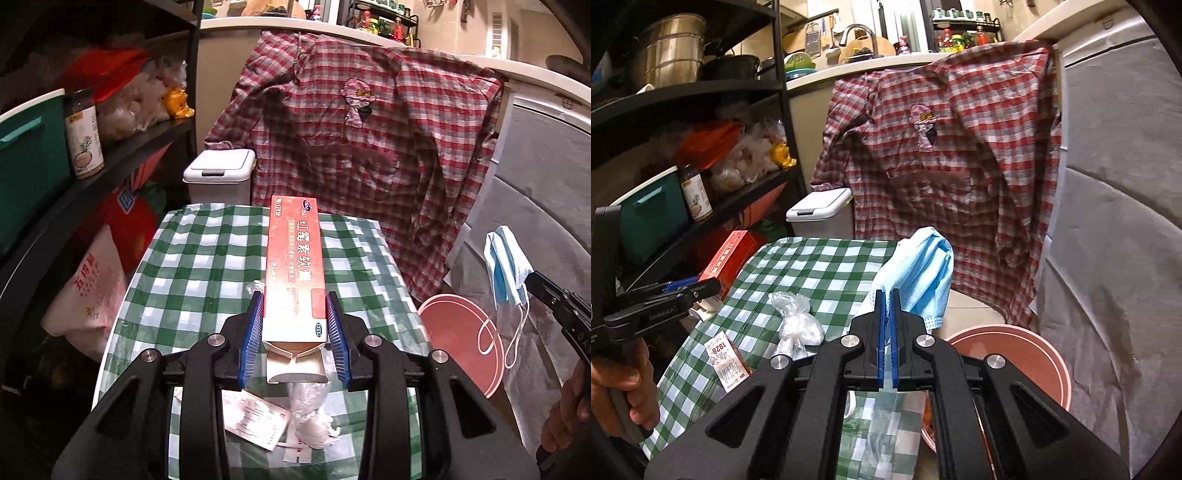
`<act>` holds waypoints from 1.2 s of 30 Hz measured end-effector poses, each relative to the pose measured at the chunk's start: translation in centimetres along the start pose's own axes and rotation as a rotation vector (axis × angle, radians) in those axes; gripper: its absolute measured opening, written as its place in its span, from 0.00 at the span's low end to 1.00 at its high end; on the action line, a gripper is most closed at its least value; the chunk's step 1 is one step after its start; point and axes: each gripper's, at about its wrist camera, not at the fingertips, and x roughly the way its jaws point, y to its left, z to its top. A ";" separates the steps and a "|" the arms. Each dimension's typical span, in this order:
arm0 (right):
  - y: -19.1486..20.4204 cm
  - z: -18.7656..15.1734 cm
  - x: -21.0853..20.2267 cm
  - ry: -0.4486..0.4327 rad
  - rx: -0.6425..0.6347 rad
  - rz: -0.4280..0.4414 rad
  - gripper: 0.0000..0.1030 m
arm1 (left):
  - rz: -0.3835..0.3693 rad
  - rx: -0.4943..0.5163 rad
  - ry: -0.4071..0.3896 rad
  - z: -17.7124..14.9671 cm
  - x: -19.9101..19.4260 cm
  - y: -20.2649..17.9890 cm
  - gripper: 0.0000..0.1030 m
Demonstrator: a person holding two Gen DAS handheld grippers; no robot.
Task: Collect trash
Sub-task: 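Carry the toothpaste box and mask over the pink bucket with both tools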
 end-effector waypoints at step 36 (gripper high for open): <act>-7.4 1.0 -3.0 -0.065 0.081 -0.134 0.02 | -0.111 0.078 -0.057 0.0 -0.7 -8.0 0.33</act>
